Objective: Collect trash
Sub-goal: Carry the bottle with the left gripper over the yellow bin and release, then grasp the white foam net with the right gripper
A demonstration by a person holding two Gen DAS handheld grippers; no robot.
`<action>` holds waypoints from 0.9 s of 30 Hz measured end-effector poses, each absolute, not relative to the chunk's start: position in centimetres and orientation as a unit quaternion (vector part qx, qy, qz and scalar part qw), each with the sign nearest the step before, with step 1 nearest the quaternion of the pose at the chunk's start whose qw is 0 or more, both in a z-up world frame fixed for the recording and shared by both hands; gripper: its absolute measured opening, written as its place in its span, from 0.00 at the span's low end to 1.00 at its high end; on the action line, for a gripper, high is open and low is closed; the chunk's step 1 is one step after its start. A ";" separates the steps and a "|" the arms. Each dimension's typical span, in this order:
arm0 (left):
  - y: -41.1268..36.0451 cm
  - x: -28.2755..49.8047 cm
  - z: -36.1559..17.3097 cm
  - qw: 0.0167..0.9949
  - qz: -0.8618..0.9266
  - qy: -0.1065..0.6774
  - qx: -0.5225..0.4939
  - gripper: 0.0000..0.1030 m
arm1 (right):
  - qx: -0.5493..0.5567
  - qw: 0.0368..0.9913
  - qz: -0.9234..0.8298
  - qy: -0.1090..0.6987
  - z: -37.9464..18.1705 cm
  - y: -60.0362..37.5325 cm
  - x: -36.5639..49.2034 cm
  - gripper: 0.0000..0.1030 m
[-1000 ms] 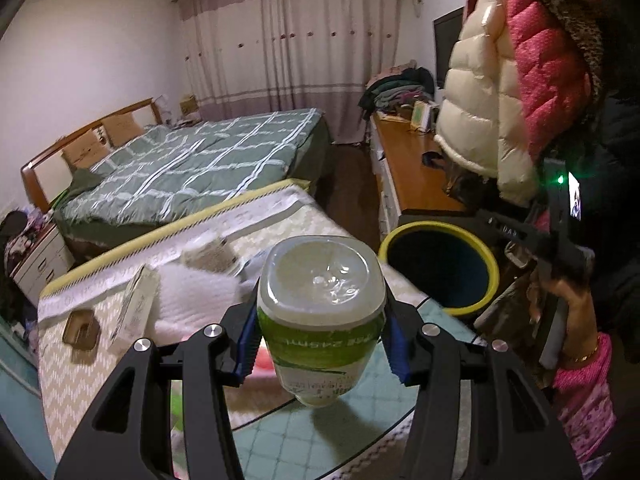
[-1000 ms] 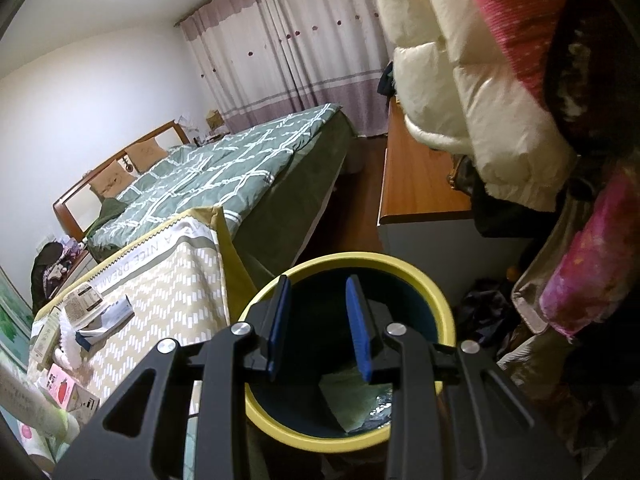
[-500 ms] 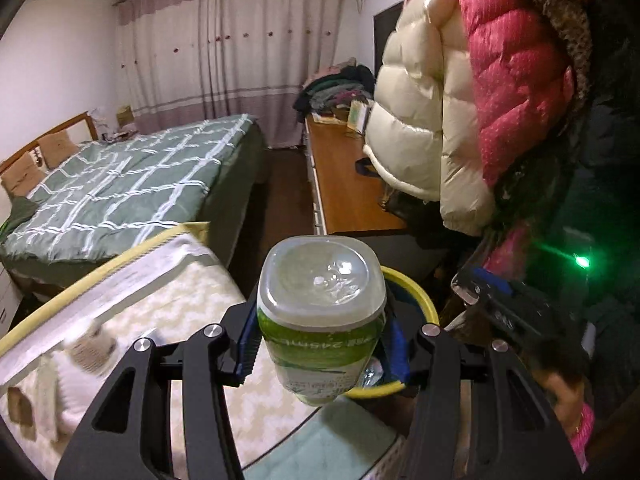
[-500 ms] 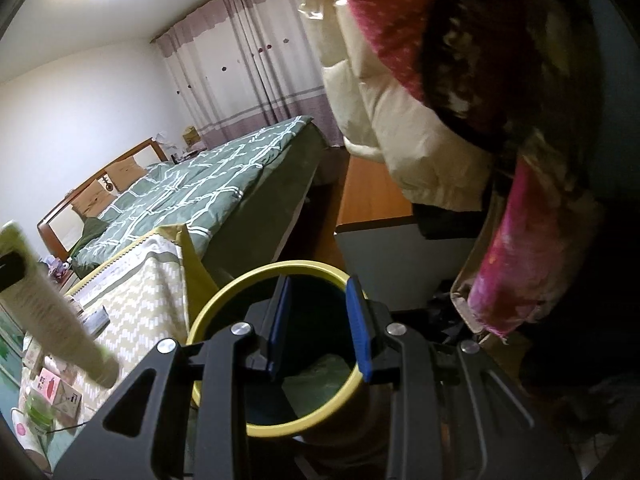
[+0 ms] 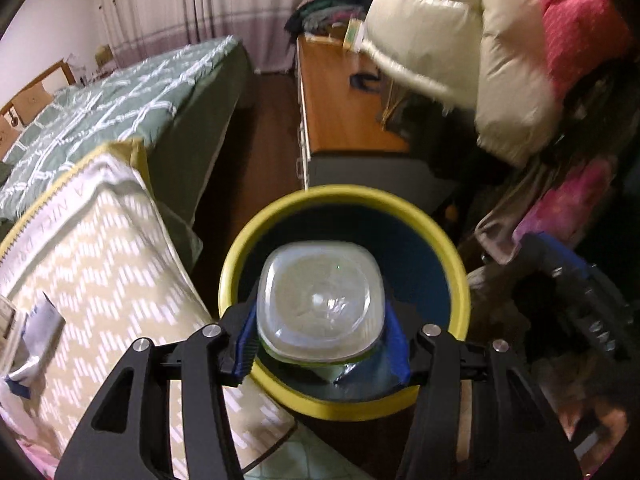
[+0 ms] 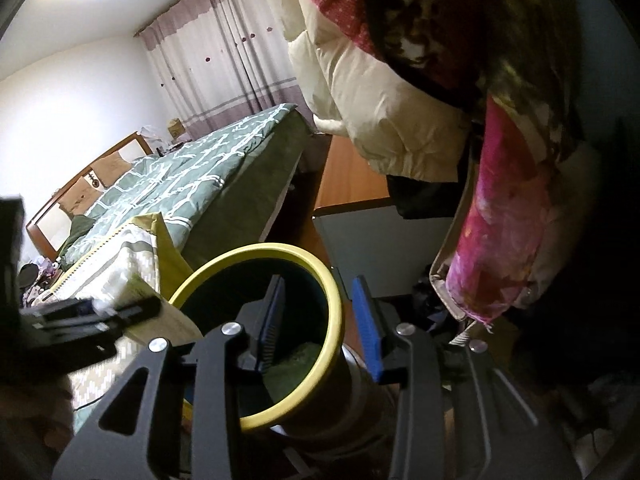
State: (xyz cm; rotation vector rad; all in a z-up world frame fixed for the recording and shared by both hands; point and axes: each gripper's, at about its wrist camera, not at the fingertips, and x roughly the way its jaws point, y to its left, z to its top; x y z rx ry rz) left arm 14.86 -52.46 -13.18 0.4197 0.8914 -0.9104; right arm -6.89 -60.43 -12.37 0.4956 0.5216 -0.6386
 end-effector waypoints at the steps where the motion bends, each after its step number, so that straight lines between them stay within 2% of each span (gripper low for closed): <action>1: -52.3 14.8 -13.2 0.785 -0.420 0.413 0.193 0.68 | 0.237 0.887 -0.307 0.251 -12.3 -60.3 -6.9 0.35; 6: -48.6 13.9 -9.5 0.801 -0.430 0.382 0.167 0.75 | 0.230 0.891 -0.301 0.249 -11.5 -58.9 -6.7 0.38; 10: -41.8 12.7 -4.5 0.837 -0.417 0.330 0.126 0.90 | 0.220 0.900 -0.279 0.252 -11.0 -57.0 -5.2 0.40; 13: -35.5 12.4 -2.1 0.873 -0.375 0.293 0.108 0.94 | 0.207 0.910 -0.250 0.257 -10.2 -55.0 -3.4 0.40; 22: -15.6 13.4 -0.9 0.945 -0.173 0.275 0.042 0.95 | 0.152 0.940 -0.119 0.281 -7.6 -45.5 4.5 0.41; 27: -8.1 14.0 -1.4 0.954 -0.116 0.275 0.014 0.95 | 0.119 0.945 -0.043 0.301 -6.6 -39.1 9.7 0.41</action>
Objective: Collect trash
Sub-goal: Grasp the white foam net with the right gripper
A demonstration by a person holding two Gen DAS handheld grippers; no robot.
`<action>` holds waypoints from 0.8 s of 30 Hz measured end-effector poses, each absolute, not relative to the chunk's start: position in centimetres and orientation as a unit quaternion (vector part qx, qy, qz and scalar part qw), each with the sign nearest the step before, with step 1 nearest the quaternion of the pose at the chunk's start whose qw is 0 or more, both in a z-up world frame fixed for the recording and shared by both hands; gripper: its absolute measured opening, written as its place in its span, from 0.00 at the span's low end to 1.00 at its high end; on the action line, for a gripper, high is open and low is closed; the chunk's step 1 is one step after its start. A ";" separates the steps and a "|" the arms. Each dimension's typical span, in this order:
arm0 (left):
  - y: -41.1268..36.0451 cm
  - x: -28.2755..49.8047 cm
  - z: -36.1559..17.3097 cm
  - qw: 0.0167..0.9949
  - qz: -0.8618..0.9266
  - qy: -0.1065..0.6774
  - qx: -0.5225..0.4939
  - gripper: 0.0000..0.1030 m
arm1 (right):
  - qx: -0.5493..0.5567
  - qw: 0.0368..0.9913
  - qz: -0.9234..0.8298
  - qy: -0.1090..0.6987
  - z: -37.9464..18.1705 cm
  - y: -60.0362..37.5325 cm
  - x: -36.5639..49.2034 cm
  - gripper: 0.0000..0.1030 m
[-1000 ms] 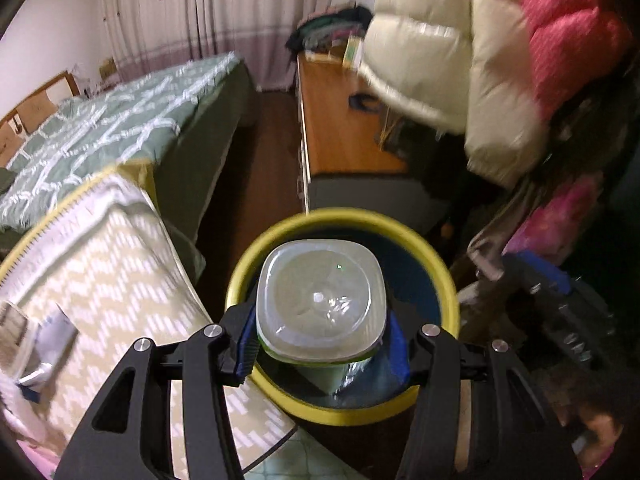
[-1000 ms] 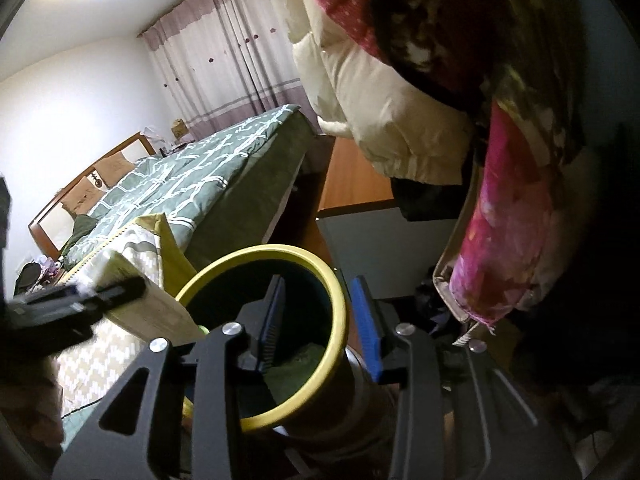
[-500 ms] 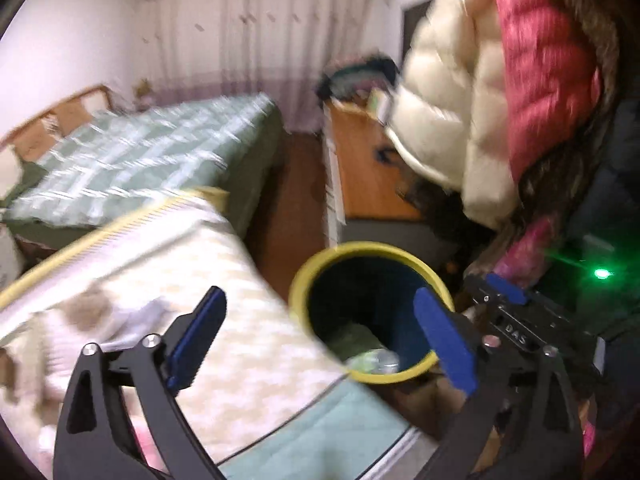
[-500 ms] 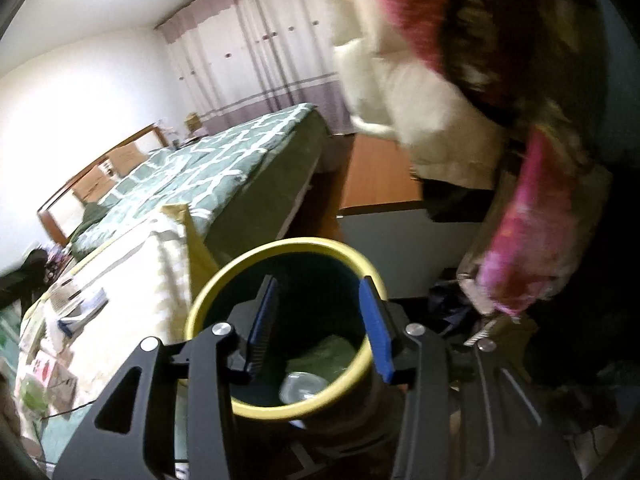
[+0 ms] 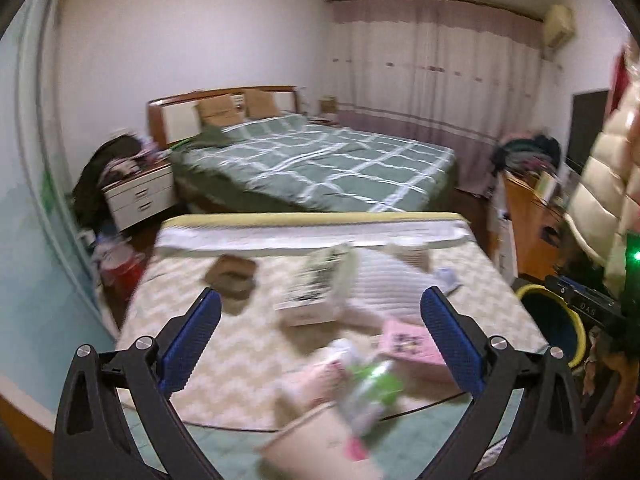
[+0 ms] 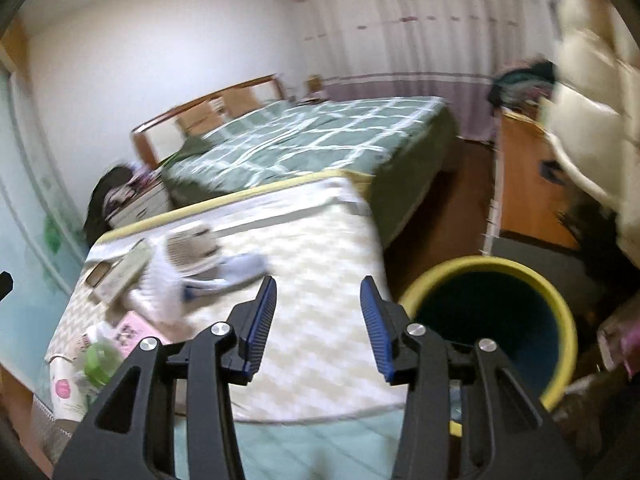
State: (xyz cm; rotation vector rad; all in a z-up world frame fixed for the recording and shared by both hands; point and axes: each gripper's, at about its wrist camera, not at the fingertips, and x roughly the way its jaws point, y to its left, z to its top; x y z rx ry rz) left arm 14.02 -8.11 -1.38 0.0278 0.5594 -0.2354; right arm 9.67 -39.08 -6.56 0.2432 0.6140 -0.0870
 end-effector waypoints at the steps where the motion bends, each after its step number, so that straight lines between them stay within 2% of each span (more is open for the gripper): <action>1: -7.0 14.1 -1.6 0.955 -0.113 0.275 0.007 0.95 | 0.119 0.944 -0.026 0.307 -6.6 -38.1 10.5 0.41; 10: -2.0 13.9 -3.0 0.957 -0.106 0.268 0.001 0.95 | 0.081 0.926 0.041 0.366 -8.4 -29.2 17.8 0.41; 18: -2.1 14.9 -4.2 0.953 -0.110 0.283 -0.005 0.95 | 0.072 0.906 0.034 0.415 -11.4 -27.4 21.1 0.40; 21: -2.1 15.2 -4.5 0.951 -0.111 0.287 -0.007 0.95 | 0.071 0.906 0.041 0.415 -11.6 -27.1 21.0 0.22; 24: -2.1 15.3 -4.6 0.951 -0.111 0.289 -0.008 0.95 | 0.076 0.911 0.049 0.402 -10.9 -26.8 20.5 0.16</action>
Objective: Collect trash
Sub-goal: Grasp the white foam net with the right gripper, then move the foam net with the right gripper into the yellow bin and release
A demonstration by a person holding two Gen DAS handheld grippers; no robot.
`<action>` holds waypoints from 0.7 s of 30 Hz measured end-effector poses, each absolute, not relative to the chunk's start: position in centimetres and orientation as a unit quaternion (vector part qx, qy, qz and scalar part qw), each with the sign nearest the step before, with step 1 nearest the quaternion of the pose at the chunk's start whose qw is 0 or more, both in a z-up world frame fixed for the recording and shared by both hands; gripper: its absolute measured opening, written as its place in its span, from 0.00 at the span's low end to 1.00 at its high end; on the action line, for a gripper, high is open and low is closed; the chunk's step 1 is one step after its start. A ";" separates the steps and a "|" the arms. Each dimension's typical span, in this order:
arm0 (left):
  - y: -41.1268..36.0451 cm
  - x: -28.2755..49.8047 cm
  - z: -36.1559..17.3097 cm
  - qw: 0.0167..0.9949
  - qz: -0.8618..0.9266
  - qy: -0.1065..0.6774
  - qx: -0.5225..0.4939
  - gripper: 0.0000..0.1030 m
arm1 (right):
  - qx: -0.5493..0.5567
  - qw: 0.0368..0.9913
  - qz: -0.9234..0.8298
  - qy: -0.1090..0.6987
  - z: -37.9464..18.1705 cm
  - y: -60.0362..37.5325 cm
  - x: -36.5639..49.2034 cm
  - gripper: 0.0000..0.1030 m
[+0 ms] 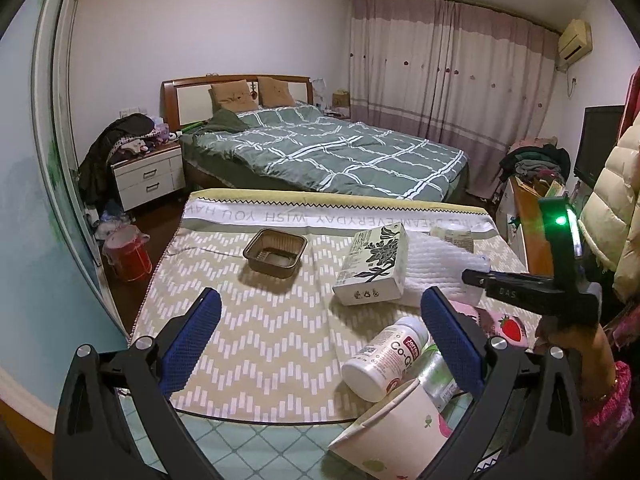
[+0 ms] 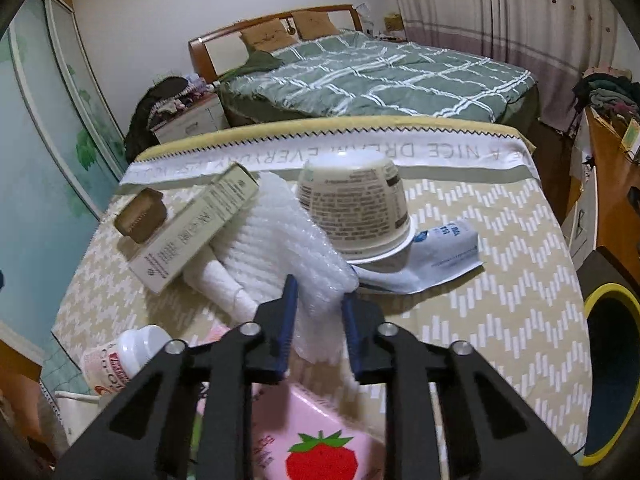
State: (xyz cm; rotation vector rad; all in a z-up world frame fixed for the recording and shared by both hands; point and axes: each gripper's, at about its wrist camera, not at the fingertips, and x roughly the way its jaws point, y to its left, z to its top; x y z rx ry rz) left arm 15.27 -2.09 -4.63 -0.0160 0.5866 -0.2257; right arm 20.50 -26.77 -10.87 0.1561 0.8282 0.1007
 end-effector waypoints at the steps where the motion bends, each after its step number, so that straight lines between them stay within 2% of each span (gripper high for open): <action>1: -2.2 15.3 -4.7 0.951 -0.111 0.289 -0.007 0.95 | 0.077 0.914 0.051 0.395 -10.4 -26.7 20.2 0.15; 13: -3.3 14.8 -4.6 0.951 -0.122 0.284 0.003 0.95 | 0.093 0.946 0.054 0.306 -4.3 -27.7 14.5 0.15; 21: -4.7 14.0 -4.6 0.949 -0.135 0.284 0.015 0.95 | 0.109 0.956 -0.018 0.271 -3.5 -32.2 10.5 0.15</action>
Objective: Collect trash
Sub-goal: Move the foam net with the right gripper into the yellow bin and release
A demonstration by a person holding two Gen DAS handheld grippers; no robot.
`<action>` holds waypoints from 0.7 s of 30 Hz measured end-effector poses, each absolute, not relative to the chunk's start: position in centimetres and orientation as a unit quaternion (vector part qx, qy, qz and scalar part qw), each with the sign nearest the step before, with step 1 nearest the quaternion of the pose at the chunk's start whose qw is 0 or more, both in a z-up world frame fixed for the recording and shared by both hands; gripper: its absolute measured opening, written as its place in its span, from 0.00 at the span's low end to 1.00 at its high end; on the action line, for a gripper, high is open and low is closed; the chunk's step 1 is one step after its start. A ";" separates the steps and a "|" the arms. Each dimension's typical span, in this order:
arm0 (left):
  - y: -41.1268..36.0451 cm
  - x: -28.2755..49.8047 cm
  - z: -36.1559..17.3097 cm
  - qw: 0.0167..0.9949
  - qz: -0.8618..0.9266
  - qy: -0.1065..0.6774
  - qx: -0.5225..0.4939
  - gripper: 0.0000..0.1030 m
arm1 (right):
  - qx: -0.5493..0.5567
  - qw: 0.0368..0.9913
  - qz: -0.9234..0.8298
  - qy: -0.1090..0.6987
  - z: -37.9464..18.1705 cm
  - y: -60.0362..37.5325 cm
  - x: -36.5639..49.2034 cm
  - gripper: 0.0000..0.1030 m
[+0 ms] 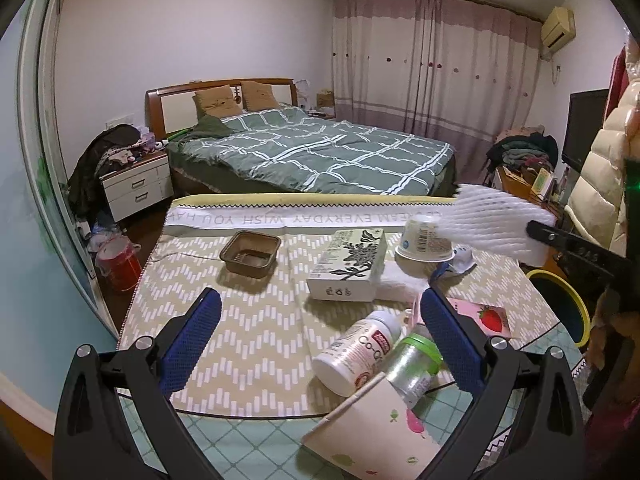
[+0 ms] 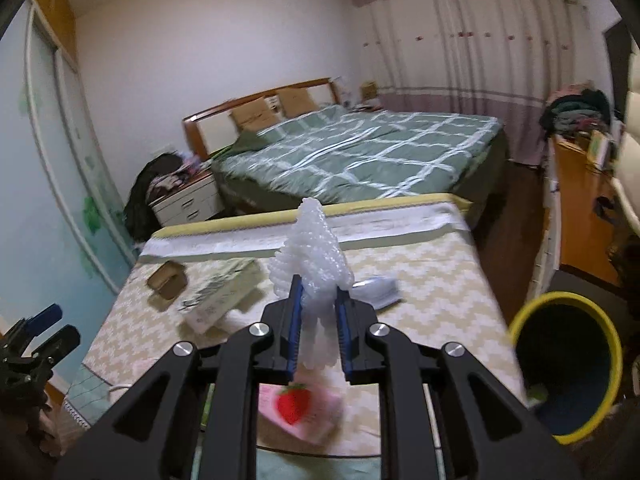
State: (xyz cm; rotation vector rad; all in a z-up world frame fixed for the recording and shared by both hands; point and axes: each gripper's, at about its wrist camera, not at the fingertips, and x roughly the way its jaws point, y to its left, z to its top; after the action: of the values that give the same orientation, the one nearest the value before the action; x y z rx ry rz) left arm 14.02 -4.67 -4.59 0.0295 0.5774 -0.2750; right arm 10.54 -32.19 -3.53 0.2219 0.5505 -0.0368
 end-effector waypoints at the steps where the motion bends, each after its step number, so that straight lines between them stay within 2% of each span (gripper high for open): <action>1: -4.9 13.9 -4.5 0.949 -0.136 0.284 0.016 0.95 | 0.111 0.956 -0.034 0.269 -3.7 -33.2 10.1 0.15; 14: -8.4 12.6 -4.5 0.943 -0.161 0.288 0.036 0.95 | 0.164 0.917 -0.243 0.270 -7.9 -46.9 3.8 0.15; 21: -9.6 12.4 -4.4 0.941 -0.170 0.290 0.045 0.95 | 0.177 0.897 -0.285 0.288 -9.7 -49.9 3.3 0.17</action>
State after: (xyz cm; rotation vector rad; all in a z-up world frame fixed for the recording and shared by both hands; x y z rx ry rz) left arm 12.39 -9.62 -4.36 0.0918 0.5922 -0.3466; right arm 3.33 -49.92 -9.72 0.3669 0.5956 -0.5914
